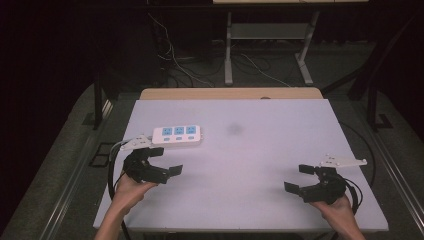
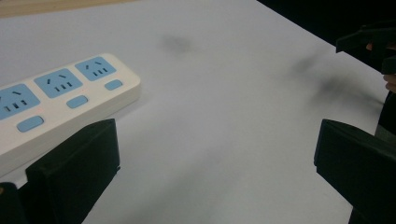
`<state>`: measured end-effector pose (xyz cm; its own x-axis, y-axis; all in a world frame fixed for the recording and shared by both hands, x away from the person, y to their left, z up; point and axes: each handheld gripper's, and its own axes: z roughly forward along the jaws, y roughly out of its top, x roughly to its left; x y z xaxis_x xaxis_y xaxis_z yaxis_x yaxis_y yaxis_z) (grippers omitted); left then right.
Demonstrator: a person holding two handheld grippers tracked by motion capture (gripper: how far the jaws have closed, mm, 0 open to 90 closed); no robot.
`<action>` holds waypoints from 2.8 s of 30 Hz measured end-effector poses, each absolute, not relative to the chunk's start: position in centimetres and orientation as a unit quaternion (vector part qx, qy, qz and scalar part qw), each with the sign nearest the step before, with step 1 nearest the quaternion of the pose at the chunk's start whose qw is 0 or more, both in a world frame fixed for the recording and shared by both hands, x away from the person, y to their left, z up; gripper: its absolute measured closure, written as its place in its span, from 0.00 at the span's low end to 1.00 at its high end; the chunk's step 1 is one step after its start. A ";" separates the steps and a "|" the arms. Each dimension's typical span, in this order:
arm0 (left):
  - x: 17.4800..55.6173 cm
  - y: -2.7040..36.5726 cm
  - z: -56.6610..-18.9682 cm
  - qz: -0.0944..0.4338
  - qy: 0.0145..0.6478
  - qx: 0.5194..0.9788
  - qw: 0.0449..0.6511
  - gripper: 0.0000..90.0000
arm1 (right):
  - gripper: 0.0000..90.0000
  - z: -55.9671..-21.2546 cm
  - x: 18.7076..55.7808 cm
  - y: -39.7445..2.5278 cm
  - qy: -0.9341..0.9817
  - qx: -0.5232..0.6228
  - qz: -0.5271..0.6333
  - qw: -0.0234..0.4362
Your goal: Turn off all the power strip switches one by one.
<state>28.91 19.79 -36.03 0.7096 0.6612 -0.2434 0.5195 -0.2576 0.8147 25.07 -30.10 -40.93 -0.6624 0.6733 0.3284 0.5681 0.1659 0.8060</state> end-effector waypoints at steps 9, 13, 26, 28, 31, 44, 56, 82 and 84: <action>30.1 20.3 -35.1 0.079 0.376 0.796 0.468 0.00 | 0.01 -41.0 25.1 -30.1 0.763 0.407 0.500 0.053; 30.7 20.5 -34.8 0.080 0.377 0.796 0.467 0.00 | 0.01 -41.0 25.1 -30.0 0.764 0.407 0.498 0.051; 32.8 21.7 -33.5 0.096 0.385 0.798 0.453 0.00 | 0.01 -41.0 25.0 -30.0 0.764 0.406 0.498 0.052; 33.2 21.9 -33.4 0.100 0.386 0.797 0.453 0.00 | 0.01 -41.0 25.0 -30.0 0.764 0.406 0.499 0.052; 33.7 22.1 -33.4 0.098 0.391 0.796 0.452 0.00 | 0.01 -41.0 25.0 -30.1 0.763 0.406 0.499 0.052; 35.7 22.5 -33.1 0.103 0.396 0.809 0.422 0.02 | 0.01 -41.0 25.0 -30.1 0.764 0.406 0.499 0.052; 37.7 22.9 -32.5 0.110 0.403 0.814 0.404 0.07 | 0.01 -41.1 25.0 -30.1 0.763 0.407 0.499 0.053; 40.8 22.5 -35.1 0.117 0.422 0.822 0.365 0.45 | 0.01 -41.2 25.1 -30.1 0.767 0.406 0.494 0.054; 40.9 22.5 -35.4 0.114 0.423 0.823 0.362 0.50 | 0.01 -41.2 25.1 -30.1 0.767 0.406 0.494 0.054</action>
<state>40.88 22.52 -35.38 0.6164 0.7784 -0.1185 0.6137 -0.3806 0.6917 25.12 -30.11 -41.22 -0.6651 0.6761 0.3171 0.5689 0.1837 0.8016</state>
